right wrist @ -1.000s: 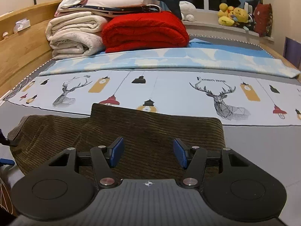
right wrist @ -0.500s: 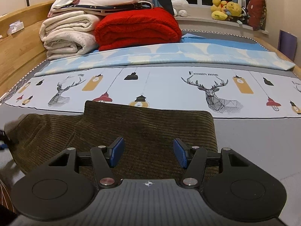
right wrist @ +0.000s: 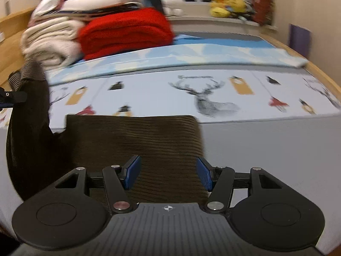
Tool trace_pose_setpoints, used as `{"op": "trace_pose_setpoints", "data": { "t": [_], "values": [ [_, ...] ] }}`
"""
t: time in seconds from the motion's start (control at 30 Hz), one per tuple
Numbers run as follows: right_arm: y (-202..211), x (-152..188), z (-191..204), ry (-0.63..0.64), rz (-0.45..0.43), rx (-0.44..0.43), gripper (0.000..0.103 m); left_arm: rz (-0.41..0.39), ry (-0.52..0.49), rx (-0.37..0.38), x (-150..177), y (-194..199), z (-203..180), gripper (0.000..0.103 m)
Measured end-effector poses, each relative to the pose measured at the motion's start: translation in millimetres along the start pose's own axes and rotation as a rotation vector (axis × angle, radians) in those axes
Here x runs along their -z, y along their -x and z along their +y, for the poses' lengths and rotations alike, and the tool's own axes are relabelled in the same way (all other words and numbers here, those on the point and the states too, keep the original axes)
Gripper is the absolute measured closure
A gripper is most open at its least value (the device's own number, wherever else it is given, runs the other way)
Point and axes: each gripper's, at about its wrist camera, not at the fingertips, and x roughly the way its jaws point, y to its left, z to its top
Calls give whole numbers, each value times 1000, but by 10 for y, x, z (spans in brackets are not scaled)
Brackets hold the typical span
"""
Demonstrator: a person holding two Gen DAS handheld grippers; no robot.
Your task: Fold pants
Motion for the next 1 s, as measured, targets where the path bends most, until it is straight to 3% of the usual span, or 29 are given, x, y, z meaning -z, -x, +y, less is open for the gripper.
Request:
{"op": "trace_pose_setpoints", "data": {
  "t": [0.1, 0.17, 0.27, 0.3, 0.33, 0.4, 0.53, 0.73, 0.83, 0.9, 1.0],
  "values": [
    [65, 36, -272, -96, -7, 43, 43, 118, -141, 134, 240, -341, -550, 89],
    [102, 58, -429, -151, -17, 65, 43, 192, -208, 134, 445, -593, -806, 85],
    [141, 84, -630, -237, -32, 89, 43, 321, -187, 233, 653, -836, -970, 71],
    [145, 93, -687, -266, -33, 90, 43, 334, -192, 236, 658, -852, -1007, 54],
    [136, 101, -717, -281, -30, 85, 43, 309, -224, 200, 640, -815, -1038, 41],
    [109, 105, -746, -303, -20, 59, 43, 263, -280, 107, 579, -705, -1029, 40],
    [37, 81, -715, -323, 14, -47, 38, 298, -270, -51, 282, -606, -716, 40],
    [-307, -25, -542, -366, 132, -198, 24, 289, -348, -164, -144, -596, -111, 40],
    [-572, -44, -440, -384, 194, -196, 23, 306, -249, -196, -77, -617, 312, 40],
    [-780, -65, -355, -380, 228, -175, 23, 363, -204, -276, -37, -677, 441, 40],
    [-1066, -43, -229, -353, 278, -182, 19, 352, -250, -273, -34, -754, 424, 40]
  ]
}}
